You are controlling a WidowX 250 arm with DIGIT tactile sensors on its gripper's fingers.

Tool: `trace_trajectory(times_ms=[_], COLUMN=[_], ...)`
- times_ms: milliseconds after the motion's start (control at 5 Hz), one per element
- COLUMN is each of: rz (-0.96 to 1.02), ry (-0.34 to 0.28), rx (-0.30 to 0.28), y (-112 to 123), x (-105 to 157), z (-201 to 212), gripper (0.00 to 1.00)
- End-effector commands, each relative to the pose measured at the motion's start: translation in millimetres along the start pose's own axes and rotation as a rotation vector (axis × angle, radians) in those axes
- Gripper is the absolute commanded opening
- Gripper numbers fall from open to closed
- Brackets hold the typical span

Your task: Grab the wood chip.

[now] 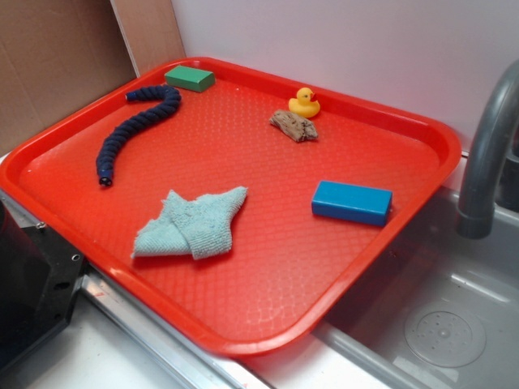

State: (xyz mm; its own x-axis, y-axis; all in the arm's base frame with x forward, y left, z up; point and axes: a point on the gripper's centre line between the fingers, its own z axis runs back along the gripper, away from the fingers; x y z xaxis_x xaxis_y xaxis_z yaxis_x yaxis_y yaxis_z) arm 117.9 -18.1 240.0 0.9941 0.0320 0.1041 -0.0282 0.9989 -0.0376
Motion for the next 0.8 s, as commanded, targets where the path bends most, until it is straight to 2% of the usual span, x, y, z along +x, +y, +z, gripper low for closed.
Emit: trace_trajectory(times_ms=[0,200,400,600], rz=[0.0,0.145,0.364,0.589], ry=[0.0,-0.02,-0.037,-0.173], rx=[0.0,0.056,0.068,0.053], y=[0.0,-6.8,-22.5,-22.3], x=[0.0,44.3,91.4,145.4], z=[0.0,-55.2,-93.3,-111.7], gripper=[1.0,1.0,1.0,1.0])
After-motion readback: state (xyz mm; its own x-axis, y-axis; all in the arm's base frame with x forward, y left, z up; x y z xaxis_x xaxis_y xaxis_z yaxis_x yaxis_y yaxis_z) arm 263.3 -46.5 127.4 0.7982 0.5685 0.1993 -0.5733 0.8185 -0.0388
